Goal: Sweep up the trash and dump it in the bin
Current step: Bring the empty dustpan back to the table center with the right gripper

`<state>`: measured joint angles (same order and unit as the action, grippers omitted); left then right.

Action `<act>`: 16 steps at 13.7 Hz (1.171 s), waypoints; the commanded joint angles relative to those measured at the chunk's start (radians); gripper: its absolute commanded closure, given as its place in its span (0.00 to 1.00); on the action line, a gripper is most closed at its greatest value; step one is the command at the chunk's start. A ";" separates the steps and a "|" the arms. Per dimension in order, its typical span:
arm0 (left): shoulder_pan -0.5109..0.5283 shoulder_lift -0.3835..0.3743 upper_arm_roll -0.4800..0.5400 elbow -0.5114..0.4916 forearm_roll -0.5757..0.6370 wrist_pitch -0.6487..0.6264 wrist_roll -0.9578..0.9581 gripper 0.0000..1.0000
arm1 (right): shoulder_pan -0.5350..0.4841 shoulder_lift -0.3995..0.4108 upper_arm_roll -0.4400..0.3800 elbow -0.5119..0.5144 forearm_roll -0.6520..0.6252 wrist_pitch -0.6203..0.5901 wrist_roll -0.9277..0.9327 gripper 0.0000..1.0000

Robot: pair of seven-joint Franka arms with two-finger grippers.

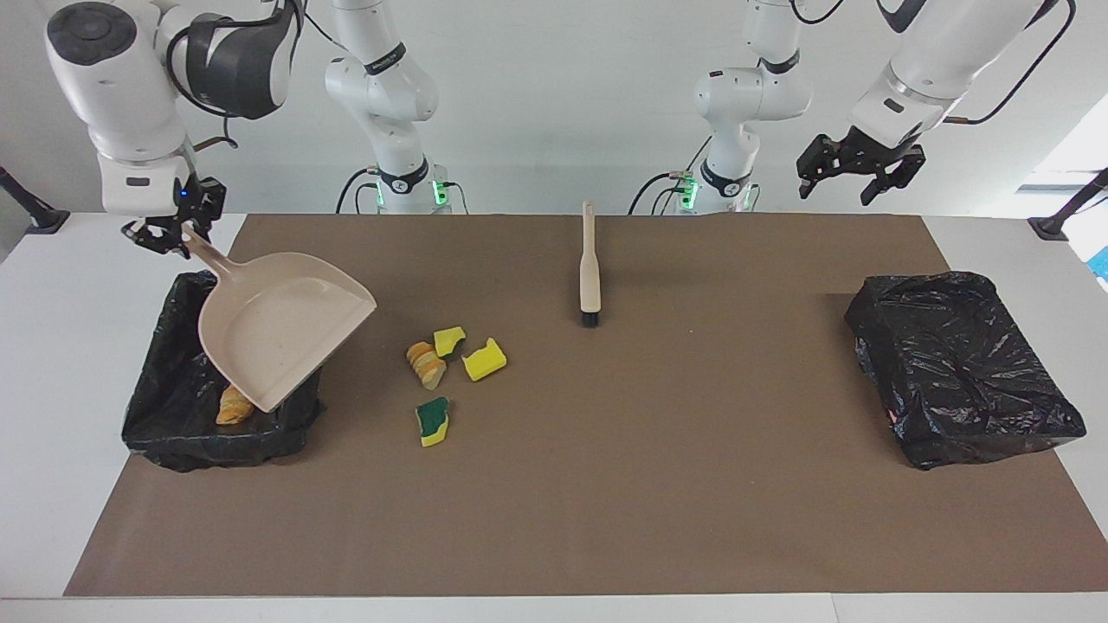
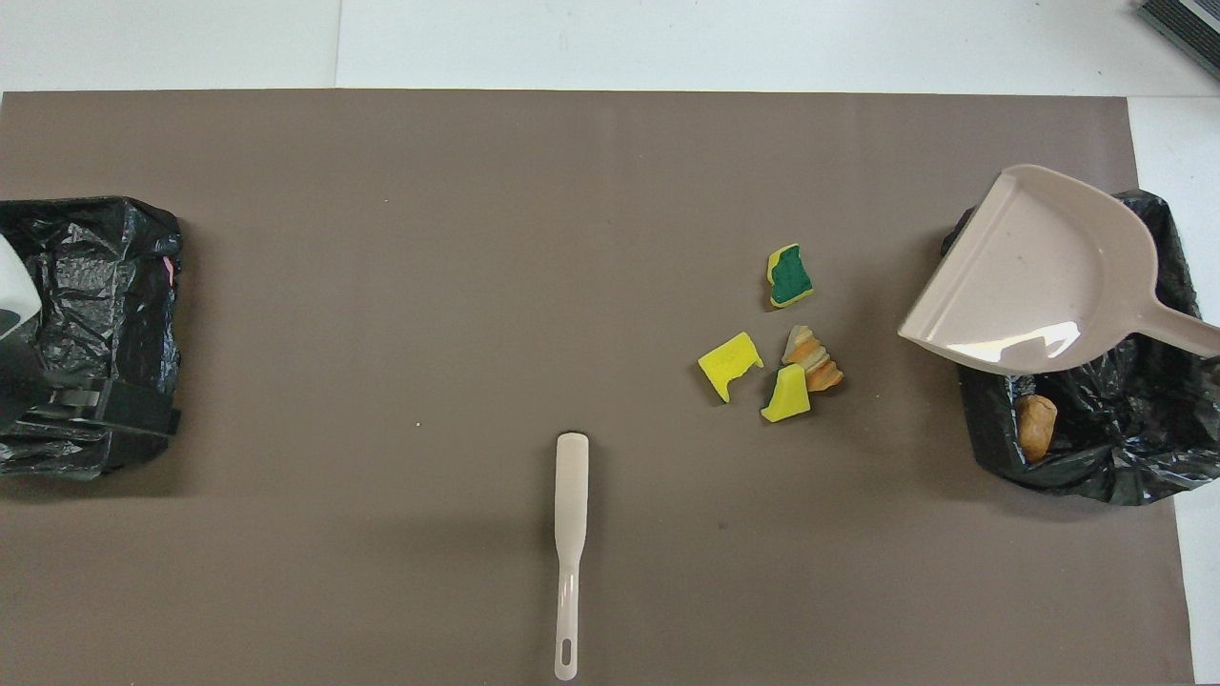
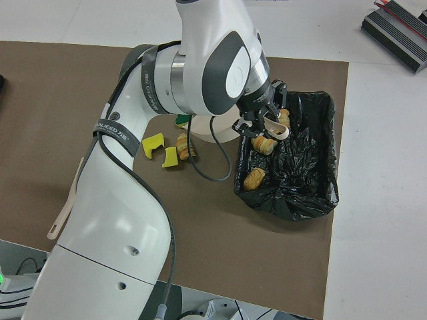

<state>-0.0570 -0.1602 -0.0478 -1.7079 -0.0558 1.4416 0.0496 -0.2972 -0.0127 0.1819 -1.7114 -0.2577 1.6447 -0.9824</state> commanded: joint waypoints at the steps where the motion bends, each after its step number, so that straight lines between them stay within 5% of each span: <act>1: 0.009 0.005 -0.003 0.005 0.017 0.022 0.006 0.00 | 0.077 -0.004 0.004 -0.016 0.082 0.000 0.273 1.00; 7: 0.008 0.004 -0.007 0.045 0.022 0.052 -0.016 0.00 | 0.344 0.118 0.004 -0.010 0.202 0.159 1.056 1.00; 11: 0.008 0.002 -0.003 0.041 0.014 0.056 -0.066 0.00 | 0.527 0.245 0.004 0.007 0.181 0.308 1.322 1.00; 16: 0.005 0.010 -0.003 0.056 0.020 0.054 -0.053 0.00 | 0.716 0.511 0.001 0.247 0.167 0.346 1.662 1.00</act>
<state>-0.0568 -0.1560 -0.0472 -1.6664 -0.0416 1.4973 -0.0041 0.3731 0.3826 0.1884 -1.6052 -0.0796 2.0039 0.5904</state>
